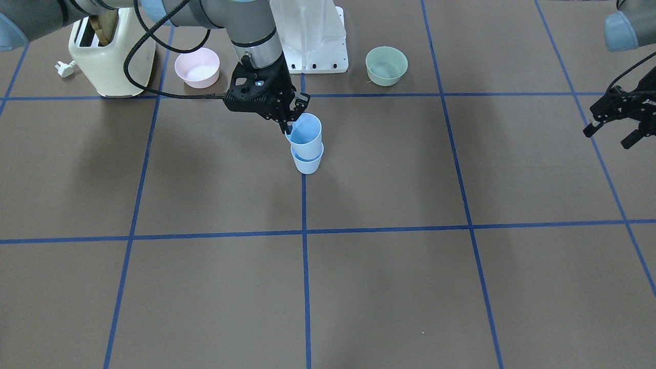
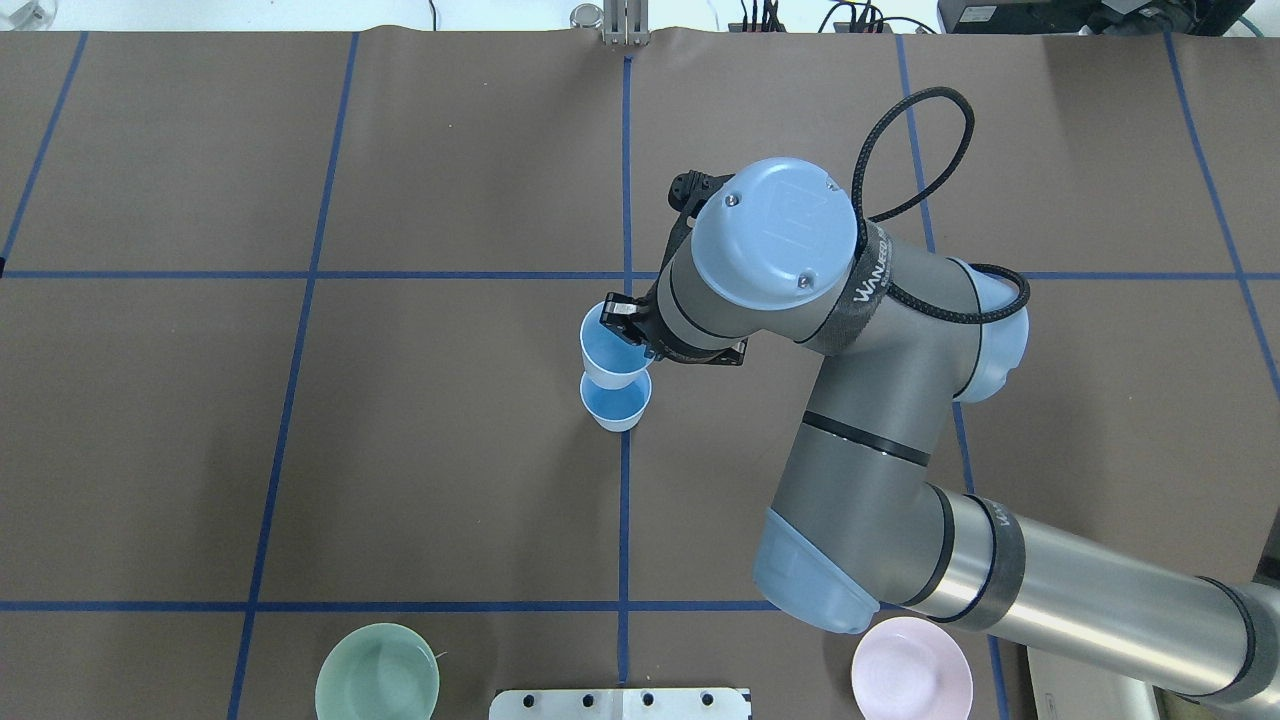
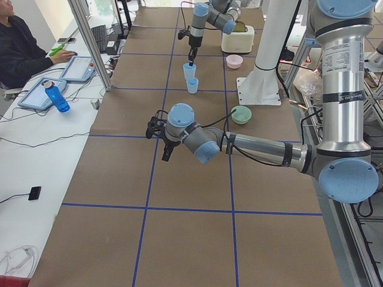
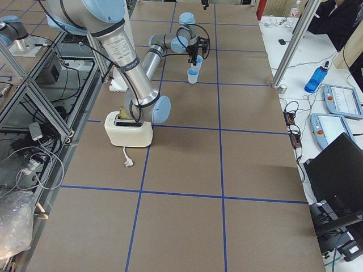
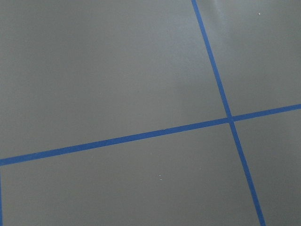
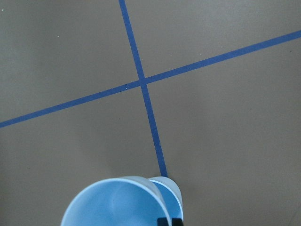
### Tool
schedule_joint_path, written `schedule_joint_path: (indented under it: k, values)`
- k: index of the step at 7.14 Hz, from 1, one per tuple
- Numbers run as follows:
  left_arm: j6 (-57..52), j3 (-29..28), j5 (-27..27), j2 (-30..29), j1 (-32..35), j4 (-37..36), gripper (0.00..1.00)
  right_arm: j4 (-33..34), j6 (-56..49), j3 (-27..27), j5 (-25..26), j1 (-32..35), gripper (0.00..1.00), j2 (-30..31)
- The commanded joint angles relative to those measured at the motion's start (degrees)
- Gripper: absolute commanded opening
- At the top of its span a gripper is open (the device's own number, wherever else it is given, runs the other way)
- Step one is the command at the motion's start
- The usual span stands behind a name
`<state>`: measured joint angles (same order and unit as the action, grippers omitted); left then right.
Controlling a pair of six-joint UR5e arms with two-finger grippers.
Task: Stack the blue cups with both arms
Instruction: 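Lower the right gripper's cup into the center cup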
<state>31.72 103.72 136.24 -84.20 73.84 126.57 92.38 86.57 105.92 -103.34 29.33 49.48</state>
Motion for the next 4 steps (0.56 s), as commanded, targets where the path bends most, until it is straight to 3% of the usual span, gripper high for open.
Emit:
schedule_joint_path:
  k: [1, 4]
  values:
    - [0.0, 0.0, 0.0, 0.0, 0.0, 0.1, 0.98, -0.2, 0.1, -0.1, 1.8, -1.6, 0.0, 0.5]
    - [0.0, 0.1, 0.0, 0.0, 0.0, 0.1, 0.98, -0.3, 0.1, -0.2, 1.9, -2.2, 0.0, 1.0]
